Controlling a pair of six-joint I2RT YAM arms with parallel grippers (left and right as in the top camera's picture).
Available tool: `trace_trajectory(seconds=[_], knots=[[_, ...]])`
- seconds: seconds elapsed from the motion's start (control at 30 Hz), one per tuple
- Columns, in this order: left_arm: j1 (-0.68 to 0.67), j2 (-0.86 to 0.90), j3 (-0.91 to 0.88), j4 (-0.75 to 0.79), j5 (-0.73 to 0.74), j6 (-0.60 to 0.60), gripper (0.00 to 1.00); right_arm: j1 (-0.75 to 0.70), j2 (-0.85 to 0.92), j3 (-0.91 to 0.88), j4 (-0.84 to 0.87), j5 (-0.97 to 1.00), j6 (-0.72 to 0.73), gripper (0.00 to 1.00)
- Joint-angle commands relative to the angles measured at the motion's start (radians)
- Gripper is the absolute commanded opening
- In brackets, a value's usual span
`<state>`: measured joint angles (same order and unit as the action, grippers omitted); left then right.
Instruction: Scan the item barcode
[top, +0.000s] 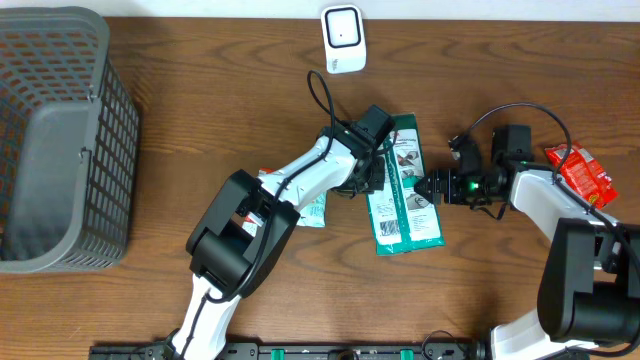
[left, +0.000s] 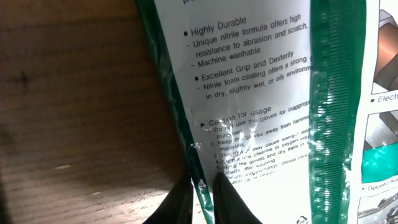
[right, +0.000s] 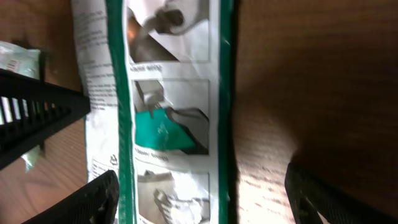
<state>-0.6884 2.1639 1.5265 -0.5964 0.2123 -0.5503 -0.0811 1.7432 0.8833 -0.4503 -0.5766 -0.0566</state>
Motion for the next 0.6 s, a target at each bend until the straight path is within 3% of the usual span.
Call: trace_trajectory(seconds=[0.0, 0.23, 0.47, 0.57], knots=[[0.002, 0.092, -0.031, -0.007, -0.018, -0.001, 0.14, -0.002, 0.053, 0.001, 0.011, -0.048, -0.012, 0.82], [0.002, 0.092, -0.031, -0.008, -0.021, 0.0, 0.15, 0.001, 0.112, 0.001, 0.041, -0.14, 0.026, 0.78], [0.002, 0.092, -0.031, -0.008, -0.021, 0.018, 0.15, 0.002, 0.148, 0.001, 0.066, -0.227, 0.064, 0.66], [0.002, 0.092, -0.031, -0.008, -0.021, 0.018, 0.15, 0.005, 0.149, 0.0, 0.043, -0.293, 0.063, 0.56]])
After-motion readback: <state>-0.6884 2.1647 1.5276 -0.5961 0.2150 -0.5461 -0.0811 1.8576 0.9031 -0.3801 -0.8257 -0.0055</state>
